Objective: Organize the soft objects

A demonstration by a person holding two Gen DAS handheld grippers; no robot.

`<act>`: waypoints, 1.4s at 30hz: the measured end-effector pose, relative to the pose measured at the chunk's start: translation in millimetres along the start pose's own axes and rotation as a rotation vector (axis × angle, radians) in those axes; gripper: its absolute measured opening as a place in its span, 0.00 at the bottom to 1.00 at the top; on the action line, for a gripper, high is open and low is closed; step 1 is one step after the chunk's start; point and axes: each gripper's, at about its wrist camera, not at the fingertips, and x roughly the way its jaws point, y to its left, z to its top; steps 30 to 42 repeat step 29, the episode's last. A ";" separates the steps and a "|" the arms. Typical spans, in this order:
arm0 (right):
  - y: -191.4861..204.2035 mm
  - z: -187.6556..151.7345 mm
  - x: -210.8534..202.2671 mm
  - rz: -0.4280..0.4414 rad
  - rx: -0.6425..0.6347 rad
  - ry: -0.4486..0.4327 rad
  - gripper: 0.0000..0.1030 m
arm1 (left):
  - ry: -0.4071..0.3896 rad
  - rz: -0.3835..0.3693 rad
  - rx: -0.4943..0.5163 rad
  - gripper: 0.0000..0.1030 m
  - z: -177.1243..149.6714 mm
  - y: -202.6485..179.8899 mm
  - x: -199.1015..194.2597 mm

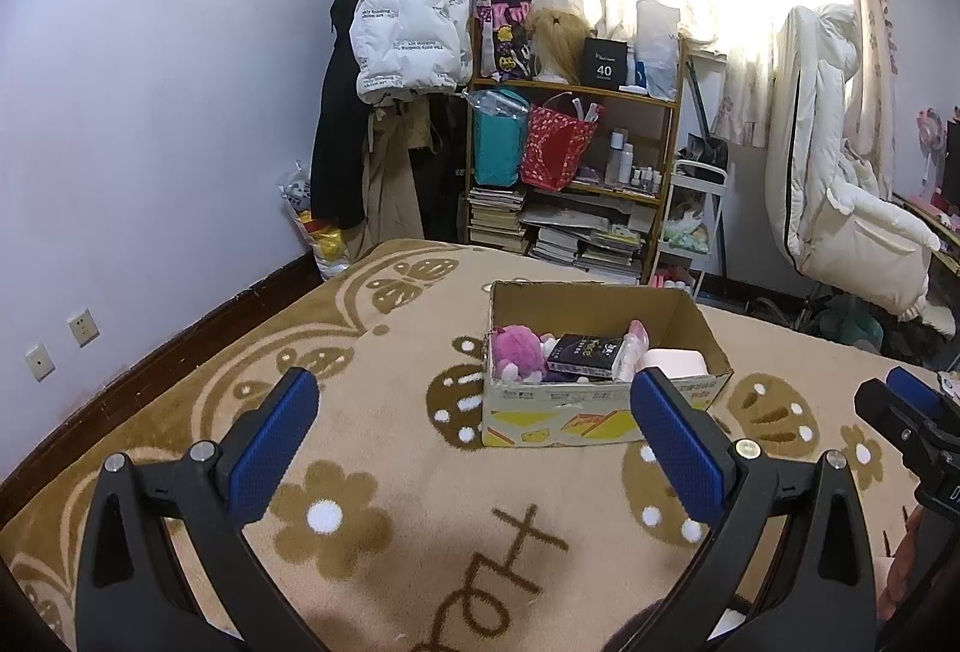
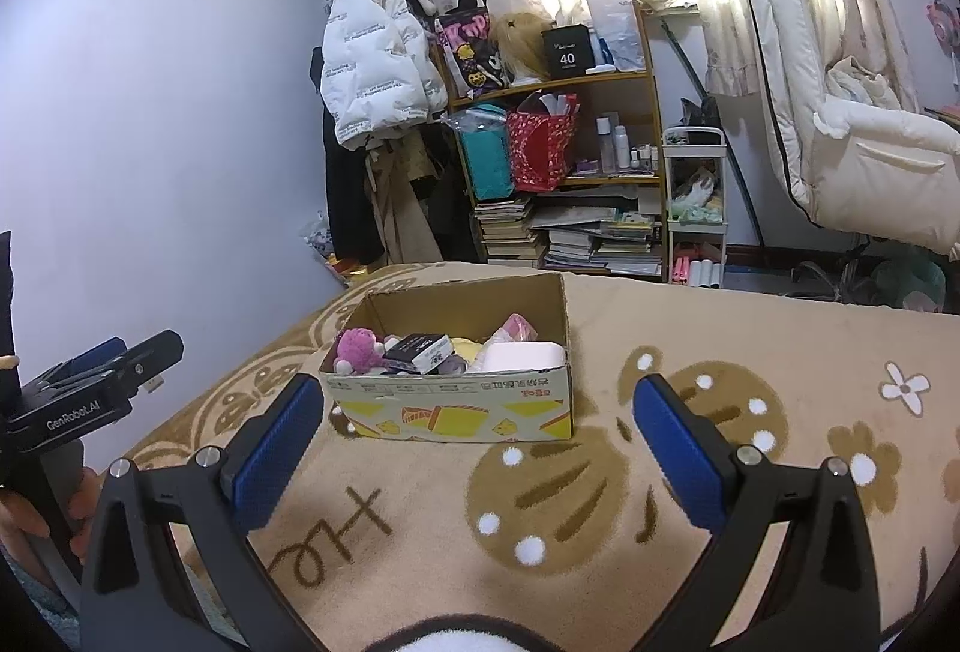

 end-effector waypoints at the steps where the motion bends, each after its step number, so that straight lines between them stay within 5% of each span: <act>1: 1.1 -0.9 0.1 -0.001 0.001 0.002 1.00 | -0.002 0.006 0.003 1.00 -0.5 -0.6 -0.3; 42: 7.0 -6.3 4.6 -0.006 0.005 0.011 1.00 | 0.002 0.006 -0.001 1.00 -1.0 -2.8 -1.5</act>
